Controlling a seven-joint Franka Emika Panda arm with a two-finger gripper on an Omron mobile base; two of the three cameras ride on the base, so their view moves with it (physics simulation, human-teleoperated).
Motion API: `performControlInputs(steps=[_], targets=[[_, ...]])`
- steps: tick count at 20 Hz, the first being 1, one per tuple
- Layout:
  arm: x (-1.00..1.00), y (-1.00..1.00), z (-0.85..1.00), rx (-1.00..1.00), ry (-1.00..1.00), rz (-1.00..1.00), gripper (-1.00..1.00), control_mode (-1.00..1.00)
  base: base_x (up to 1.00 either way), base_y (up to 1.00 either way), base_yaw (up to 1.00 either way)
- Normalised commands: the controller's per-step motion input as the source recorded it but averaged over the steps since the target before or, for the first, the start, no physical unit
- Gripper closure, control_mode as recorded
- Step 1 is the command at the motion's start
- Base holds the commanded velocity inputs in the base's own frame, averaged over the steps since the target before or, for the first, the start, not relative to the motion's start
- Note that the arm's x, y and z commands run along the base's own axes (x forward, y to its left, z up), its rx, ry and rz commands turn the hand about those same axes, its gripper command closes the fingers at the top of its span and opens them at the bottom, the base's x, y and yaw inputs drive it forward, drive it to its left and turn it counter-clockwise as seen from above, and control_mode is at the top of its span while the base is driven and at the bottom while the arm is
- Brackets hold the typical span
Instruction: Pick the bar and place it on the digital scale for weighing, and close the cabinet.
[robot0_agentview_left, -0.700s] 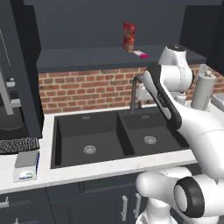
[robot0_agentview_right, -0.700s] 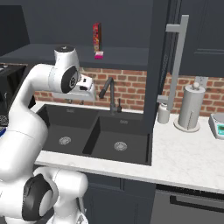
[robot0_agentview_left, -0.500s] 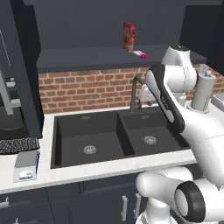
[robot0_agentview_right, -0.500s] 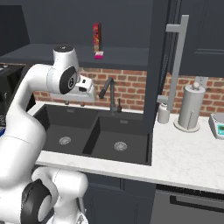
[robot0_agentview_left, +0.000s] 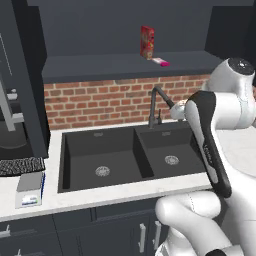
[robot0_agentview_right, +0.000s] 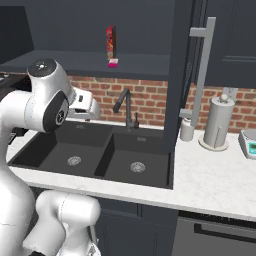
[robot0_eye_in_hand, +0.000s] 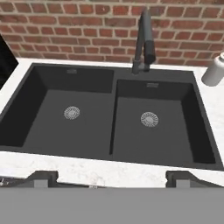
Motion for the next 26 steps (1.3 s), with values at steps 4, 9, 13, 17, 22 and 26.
performControlInputs(steps=[4, 9, 13, 17, 22, 26], targets=[[-0.47, 0.00, 0.87, 0.00, -0.51, 0.00, -1.00, -1.00, 0.00, 0.00, 0.00], [-0.25, 0.00, 0.93, 0.00, -0.26, 0.00, -1.00, -1.00, 0.00, 0.00, 0.00], [-0.03, -0.12, 0.82, 0.00, -0.02, 0.00, -1.00, -1.00, 0.00, 0.00, 0.00], [0.00, -0.11, 0.63, 0.00, 0.00, 0.00, -1.00, -1.00, 0.00, 0.00, 0.00], [0.23, -0.01, 0.14, 0.00, 0.00, 0.00, -1.00, -1.00, 0.00, 0.00, 0.00], [0.45, -0.02, -0.21, 0.00, -0.12, 0.00, -1.00, -1.00, 0.00, 0.00, 0.00]])
